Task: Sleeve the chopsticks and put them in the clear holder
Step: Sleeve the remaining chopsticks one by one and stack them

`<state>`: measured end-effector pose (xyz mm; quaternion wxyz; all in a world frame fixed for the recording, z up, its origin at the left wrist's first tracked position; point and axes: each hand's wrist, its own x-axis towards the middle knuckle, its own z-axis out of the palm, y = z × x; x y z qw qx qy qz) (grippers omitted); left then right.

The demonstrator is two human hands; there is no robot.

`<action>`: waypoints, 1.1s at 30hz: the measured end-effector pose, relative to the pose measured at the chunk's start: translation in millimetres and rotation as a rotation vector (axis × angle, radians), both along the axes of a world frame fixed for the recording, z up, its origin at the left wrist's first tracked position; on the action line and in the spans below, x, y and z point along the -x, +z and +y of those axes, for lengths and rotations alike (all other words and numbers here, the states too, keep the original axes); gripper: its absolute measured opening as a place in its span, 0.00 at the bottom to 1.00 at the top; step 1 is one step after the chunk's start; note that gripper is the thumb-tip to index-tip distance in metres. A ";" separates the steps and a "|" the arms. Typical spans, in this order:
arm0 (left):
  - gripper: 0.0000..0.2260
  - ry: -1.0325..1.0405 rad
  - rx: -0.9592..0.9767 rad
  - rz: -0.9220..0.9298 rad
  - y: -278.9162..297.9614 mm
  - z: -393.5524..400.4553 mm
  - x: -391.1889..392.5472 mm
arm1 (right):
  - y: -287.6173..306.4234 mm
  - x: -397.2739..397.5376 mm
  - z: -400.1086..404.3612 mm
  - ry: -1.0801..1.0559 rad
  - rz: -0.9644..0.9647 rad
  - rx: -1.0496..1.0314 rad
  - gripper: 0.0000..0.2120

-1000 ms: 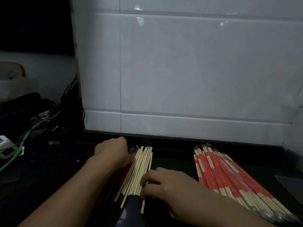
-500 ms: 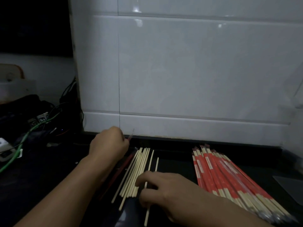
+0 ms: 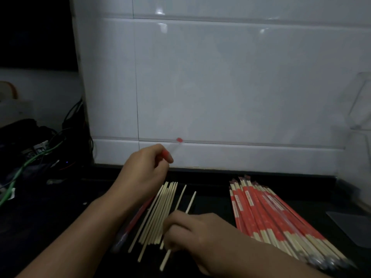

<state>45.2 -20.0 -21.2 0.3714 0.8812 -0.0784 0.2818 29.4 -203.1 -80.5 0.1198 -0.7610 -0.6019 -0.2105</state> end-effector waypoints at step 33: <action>0.04 -0.318 -0.035 0.236 -7.6 -18.8 8.1 | 70.4 -22.1 -74.5 -0.287 0.730 -1.786 0.15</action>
